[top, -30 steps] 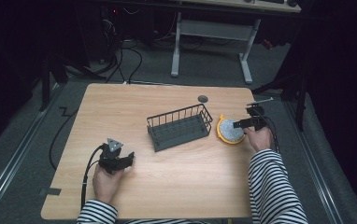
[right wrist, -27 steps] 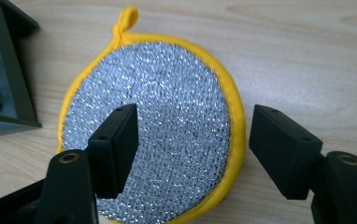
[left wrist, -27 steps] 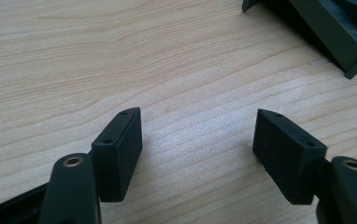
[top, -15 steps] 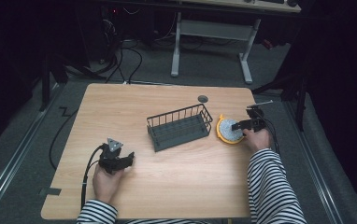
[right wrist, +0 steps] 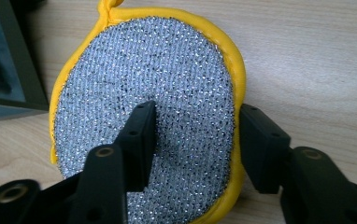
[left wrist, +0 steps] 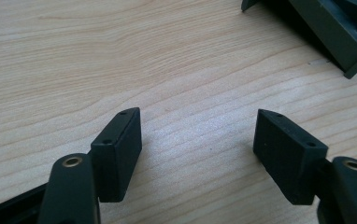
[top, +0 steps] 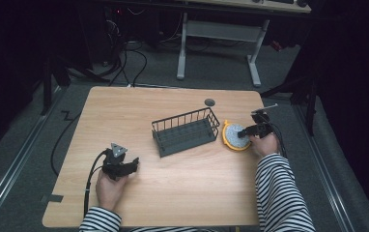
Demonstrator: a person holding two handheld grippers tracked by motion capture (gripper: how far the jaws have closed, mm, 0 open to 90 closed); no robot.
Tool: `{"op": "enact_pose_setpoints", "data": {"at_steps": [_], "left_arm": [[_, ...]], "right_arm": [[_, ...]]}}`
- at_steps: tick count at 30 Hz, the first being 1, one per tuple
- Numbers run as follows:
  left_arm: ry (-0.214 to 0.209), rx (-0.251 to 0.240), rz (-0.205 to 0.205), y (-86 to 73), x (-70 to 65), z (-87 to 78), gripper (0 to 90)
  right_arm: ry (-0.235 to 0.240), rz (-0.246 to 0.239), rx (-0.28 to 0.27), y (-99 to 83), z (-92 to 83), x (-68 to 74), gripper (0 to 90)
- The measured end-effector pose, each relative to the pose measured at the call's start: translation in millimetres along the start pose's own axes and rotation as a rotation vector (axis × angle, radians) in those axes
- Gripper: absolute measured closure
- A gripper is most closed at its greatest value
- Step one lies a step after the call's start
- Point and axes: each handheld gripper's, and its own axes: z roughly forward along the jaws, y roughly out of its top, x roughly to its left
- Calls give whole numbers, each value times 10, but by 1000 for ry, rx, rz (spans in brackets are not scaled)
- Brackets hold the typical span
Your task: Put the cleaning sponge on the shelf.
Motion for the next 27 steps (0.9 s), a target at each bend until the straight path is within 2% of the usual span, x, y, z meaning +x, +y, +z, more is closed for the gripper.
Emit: {"op": "enact_pose_setpoints", "data": {"at_steps": [4,9,15,18,19,24,27], "left_arm": [[0,0,0,0,0,0,332],[-1,0,-1,0,1,0,331],[-2,0,0,0,0,0,327],[-2,0,1,0,-1,0,327],[-2,0,1,0,-1,0,327],[-2,1,1,0,0,0,327],[-2,1,1,0,-1,0,327]], "right_arm": [[-2,-17,2,-11,-14,34,614],[-30,-62,-7,-16,-41,89,733],[-42,-86,-31,-30,-69,136,764],[-33,-96,-51,-41,-101,142,771],[-28,-88,-55,-42,-118,153,772],[-41,-133,-89,-46,-238,194,776],[-39,-142,-114,-62,-329,196,777]]}}
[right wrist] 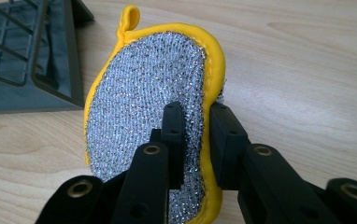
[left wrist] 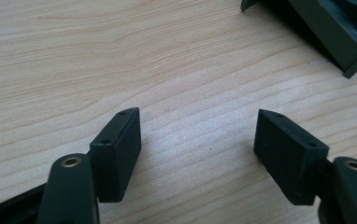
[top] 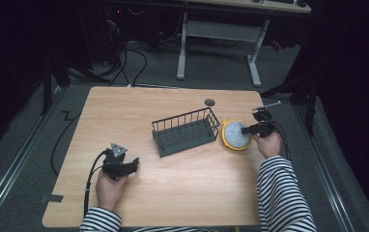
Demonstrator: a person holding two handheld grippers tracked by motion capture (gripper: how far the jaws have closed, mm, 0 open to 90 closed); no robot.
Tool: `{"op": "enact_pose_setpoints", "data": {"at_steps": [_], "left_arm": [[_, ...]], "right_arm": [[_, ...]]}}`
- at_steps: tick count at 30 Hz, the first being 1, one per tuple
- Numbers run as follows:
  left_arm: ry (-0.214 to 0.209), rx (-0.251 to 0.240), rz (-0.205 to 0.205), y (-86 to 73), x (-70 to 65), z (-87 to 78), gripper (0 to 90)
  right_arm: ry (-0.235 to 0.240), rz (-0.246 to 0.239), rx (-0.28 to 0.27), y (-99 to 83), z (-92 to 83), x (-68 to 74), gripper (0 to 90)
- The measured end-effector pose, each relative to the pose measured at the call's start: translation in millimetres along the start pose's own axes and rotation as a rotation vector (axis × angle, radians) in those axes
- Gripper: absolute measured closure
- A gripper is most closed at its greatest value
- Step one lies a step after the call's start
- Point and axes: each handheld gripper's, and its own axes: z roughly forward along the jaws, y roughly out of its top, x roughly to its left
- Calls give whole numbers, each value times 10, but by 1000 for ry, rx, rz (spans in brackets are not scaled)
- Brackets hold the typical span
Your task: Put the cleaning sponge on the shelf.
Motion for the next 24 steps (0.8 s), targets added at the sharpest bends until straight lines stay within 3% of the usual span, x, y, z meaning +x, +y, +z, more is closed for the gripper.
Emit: {"op": "enact_pose_setpoints", "data": {"at_steps": [16,24], "left_arm": [[-1,0,2,0,0,1,323],[-1,1,2,0,0,0,322]], "right_arm": [[9,-45,-130,-66,-560,16,775],[32,-76,-196,54,-779,101,774]]}}
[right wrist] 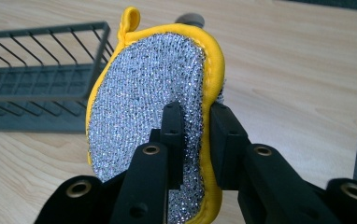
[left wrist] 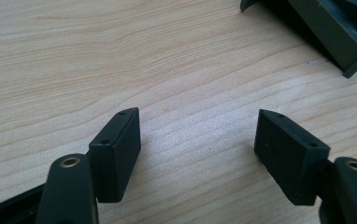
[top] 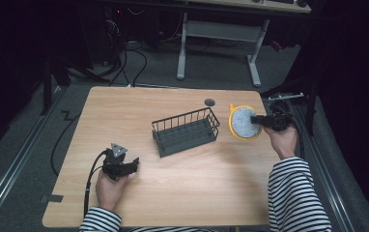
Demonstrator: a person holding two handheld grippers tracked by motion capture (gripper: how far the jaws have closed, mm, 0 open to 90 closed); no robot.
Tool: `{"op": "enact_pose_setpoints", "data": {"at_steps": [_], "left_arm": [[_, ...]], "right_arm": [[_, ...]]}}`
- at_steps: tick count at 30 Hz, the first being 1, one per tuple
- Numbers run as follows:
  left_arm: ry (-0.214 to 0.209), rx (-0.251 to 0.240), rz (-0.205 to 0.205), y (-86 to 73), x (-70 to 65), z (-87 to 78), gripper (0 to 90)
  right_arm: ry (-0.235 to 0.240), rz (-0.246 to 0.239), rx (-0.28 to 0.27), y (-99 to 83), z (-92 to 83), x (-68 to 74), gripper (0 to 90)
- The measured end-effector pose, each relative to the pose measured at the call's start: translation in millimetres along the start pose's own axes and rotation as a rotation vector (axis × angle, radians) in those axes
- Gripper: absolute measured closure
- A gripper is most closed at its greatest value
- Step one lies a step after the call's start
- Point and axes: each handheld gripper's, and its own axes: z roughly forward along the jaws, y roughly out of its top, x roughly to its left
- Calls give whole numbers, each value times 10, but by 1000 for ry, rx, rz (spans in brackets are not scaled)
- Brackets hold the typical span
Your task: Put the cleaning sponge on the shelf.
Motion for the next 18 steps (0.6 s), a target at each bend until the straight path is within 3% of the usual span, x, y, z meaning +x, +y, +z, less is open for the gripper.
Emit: {"op": "enact_pose_setpoints", "data": {"at_steps": [7,18], "left_arm": [[0,0,0,0,0,0,322],[-1,1,2,0,0,0,320]], "right_arm": [[25,-47,-28,177,-39,178,773],[72,-88,-62,412,40,421,769]]}}
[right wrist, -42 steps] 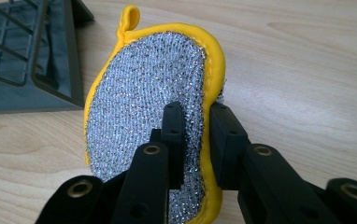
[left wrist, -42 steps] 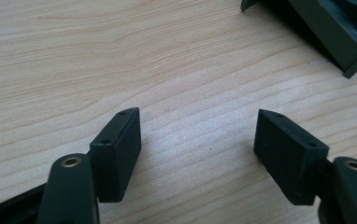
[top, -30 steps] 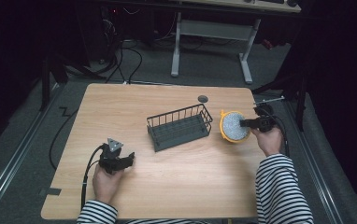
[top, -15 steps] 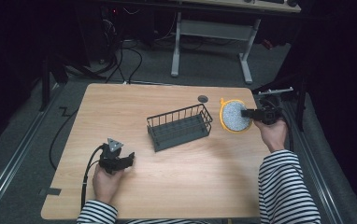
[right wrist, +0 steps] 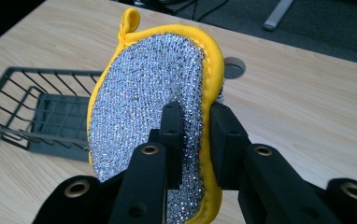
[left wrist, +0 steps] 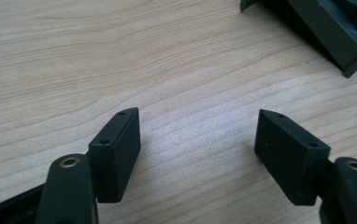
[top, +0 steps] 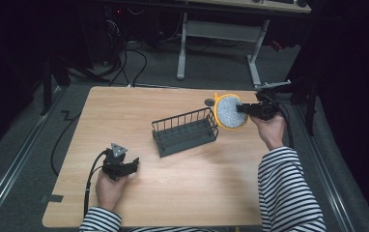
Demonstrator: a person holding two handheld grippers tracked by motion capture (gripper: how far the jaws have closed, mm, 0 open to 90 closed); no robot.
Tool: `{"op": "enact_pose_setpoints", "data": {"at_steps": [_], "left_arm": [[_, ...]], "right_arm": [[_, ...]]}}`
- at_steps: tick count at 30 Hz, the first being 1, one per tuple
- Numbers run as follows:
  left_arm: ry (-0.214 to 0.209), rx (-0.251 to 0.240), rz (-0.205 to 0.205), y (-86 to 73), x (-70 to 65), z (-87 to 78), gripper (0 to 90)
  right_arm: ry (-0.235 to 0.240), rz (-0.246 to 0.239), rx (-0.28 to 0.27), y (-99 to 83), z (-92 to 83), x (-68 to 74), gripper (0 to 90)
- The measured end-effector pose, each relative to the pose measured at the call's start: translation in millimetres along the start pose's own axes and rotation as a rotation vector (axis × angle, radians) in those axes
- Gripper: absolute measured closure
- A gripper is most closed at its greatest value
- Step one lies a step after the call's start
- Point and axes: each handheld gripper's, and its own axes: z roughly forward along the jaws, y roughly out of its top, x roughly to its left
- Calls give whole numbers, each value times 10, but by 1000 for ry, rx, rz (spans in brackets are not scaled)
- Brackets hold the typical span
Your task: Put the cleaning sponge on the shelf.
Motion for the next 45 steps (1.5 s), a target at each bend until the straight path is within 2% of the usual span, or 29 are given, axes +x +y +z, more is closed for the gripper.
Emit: {"op": "enact_pose_setpoints", "data": {"at_steps": [5,9,22,37,41,45], "left_arm": [[-1,0,1,0,0,0,320],[-1,0,1,0,0,0,320],[-2,0,2,0,-1,0,317],[-4,1,4,0,0,0,314],[-3,1,4,0,0,0,314],[-3,1,4,0,-1,0,314]], "right_arm": [[12,-28,-5,122,108,129,770],[23,-32,-2,183,222,210,769],[65,-54,13,297,651,494,766],[82,-77,40,199,993,587,749],[87,-70,49,160,1016,557,745],[83,-83,65,135,1021,552,743]]}}
